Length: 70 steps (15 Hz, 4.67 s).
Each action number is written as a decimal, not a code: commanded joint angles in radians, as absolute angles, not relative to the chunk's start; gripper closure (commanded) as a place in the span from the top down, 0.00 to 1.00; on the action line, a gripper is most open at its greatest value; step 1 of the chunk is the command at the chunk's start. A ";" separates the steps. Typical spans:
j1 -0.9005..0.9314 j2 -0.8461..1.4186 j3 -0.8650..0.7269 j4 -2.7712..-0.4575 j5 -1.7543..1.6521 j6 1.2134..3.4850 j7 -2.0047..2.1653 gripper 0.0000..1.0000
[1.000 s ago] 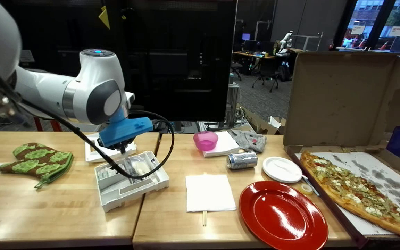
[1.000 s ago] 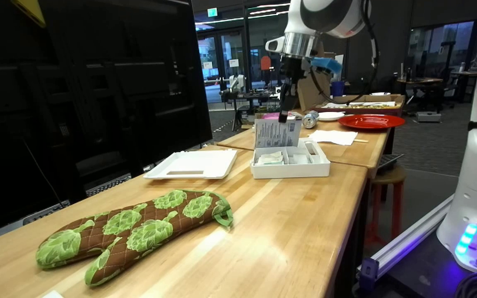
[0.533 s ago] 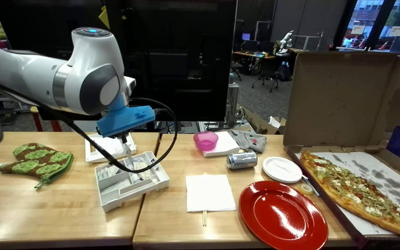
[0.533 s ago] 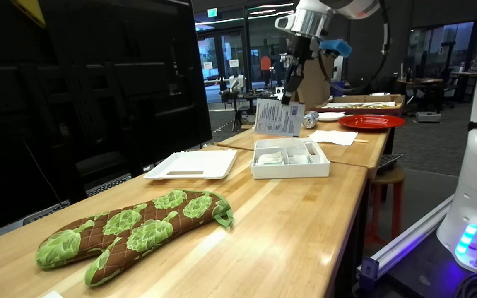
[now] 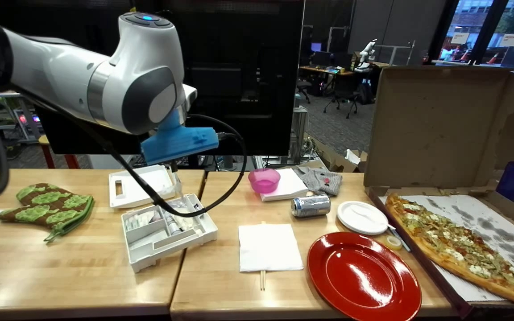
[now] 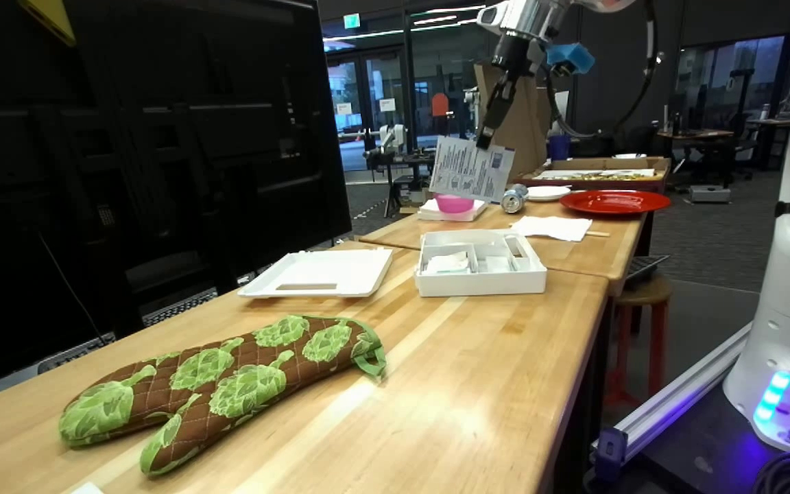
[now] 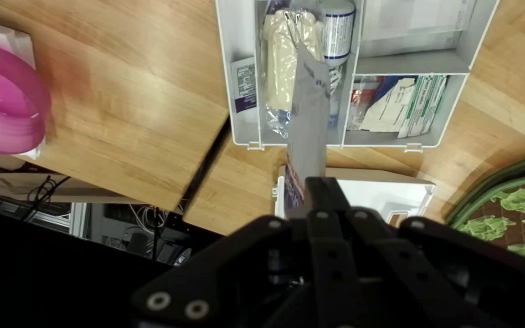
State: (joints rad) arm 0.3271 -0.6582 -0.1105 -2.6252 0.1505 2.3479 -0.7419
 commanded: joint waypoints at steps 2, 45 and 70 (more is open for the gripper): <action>0.301 -0.635 -0.184 -2.560 0.181 2.296 -0.767 0.00; -0.104 0.013 -0.195 -2.222 0.578 2.206 -0.950 0.43; 0.140 -0.356 0.045 -2.611 0.173 2.308 -0.963 1.00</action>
State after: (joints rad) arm 0.1115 -0.2920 0.0244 -2.5508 0.2436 2.2765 -0.9700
